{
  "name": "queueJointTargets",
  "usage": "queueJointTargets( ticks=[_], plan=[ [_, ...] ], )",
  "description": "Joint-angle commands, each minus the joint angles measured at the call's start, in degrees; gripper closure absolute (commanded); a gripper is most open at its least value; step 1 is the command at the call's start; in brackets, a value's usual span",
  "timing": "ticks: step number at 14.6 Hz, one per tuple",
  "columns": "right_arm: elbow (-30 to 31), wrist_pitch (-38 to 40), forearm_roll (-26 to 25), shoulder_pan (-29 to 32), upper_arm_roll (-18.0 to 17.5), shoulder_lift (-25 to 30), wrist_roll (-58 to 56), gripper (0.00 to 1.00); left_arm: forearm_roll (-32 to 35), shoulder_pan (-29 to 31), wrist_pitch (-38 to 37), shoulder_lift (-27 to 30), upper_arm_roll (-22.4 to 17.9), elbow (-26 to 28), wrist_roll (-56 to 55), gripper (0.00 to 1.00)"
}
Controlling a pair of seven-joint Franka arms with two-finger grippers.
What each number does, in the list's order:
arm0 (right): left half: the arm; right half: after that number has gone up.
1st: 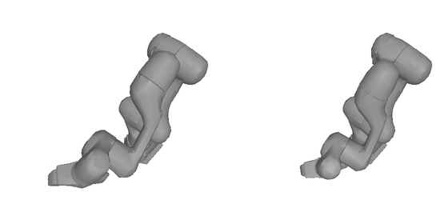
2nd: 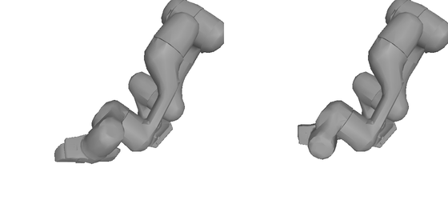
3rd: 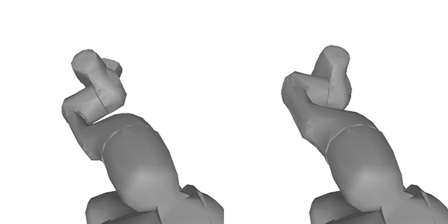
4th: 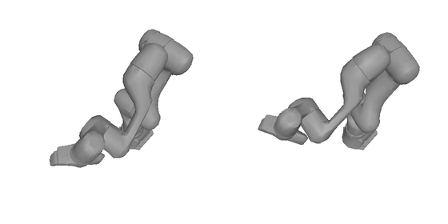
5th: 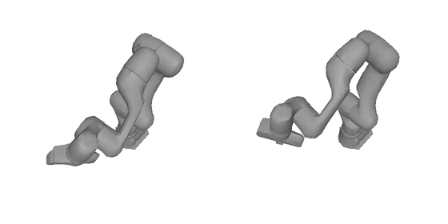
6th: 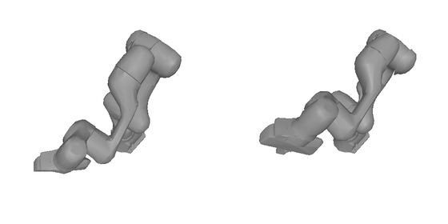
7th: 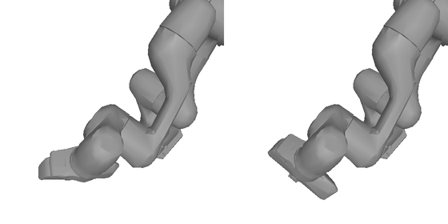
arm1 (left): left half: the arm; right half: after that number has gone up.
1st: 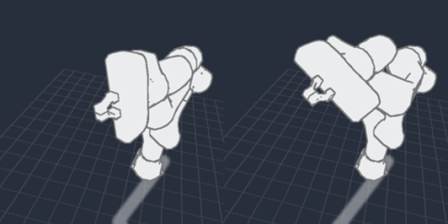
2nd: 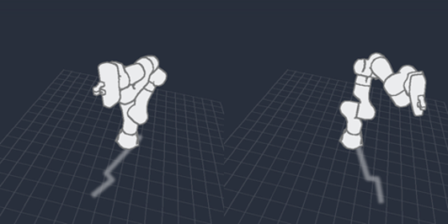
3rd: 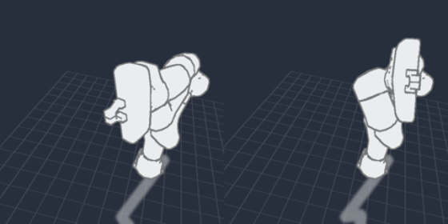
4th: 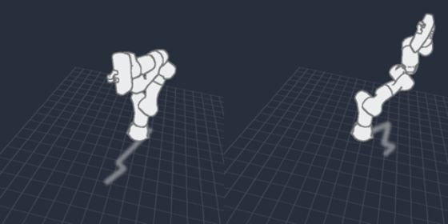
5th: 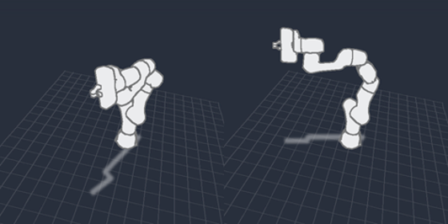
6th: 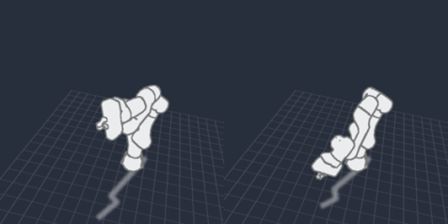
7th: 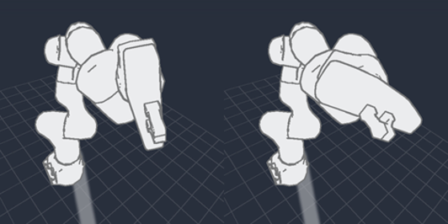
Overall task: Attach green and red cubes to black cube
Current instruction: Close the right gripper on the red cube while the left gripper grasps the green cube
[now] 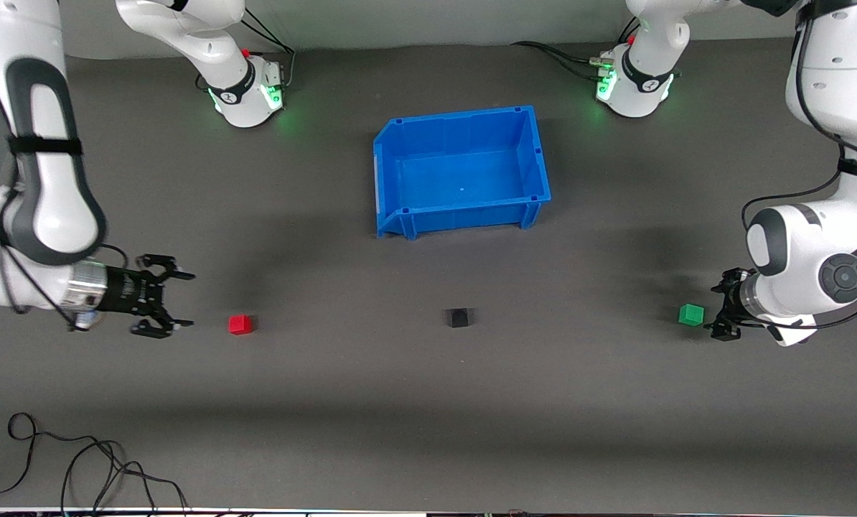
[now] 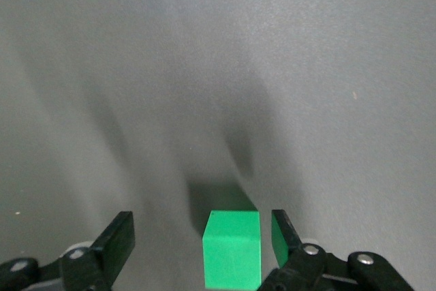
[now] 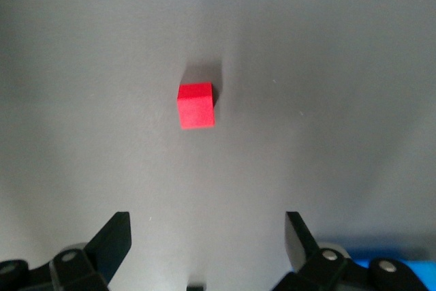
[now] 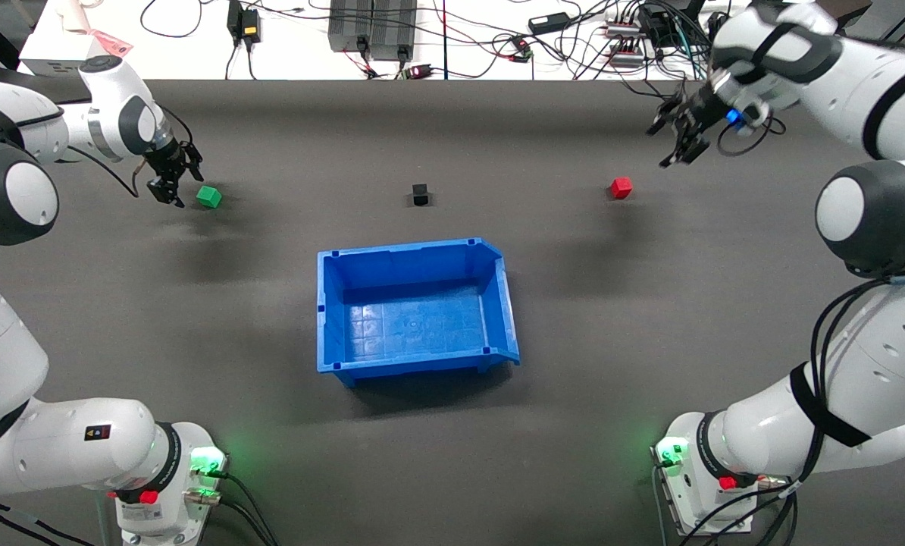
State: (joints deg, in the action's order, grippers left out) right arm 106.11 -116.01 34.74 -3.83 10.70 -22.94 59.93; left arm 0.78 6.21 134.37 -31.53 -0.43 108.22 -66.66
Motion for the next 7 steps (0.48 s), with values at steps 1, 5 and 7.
queueJointTargets(
  ticks=[1, 5, 7],
  plan=[
    [1.73, -4.74, 5.94, -0.13, 0.11, -4.11, -7.52, 0.0, -0.16, -0.67, 1.85, -0.46, 0.08, 0.41, -1.9, 0.1],
    [1.47, -10.71, 9.29, -0.56, -0.07, -9.39, -10.71, 0.0, -0.16, -0.4, 2.03, -1.08, 0.26, -0.03, -1.81, 0.1],
    [1.29, -12.66, 10.96, -0.56, -0.42, -11.59, -12.63, 0.0, -0.08, -0.84, 3.35, -1.43, 0.26, 0.32, -1.81, 0.13]
  ],
)
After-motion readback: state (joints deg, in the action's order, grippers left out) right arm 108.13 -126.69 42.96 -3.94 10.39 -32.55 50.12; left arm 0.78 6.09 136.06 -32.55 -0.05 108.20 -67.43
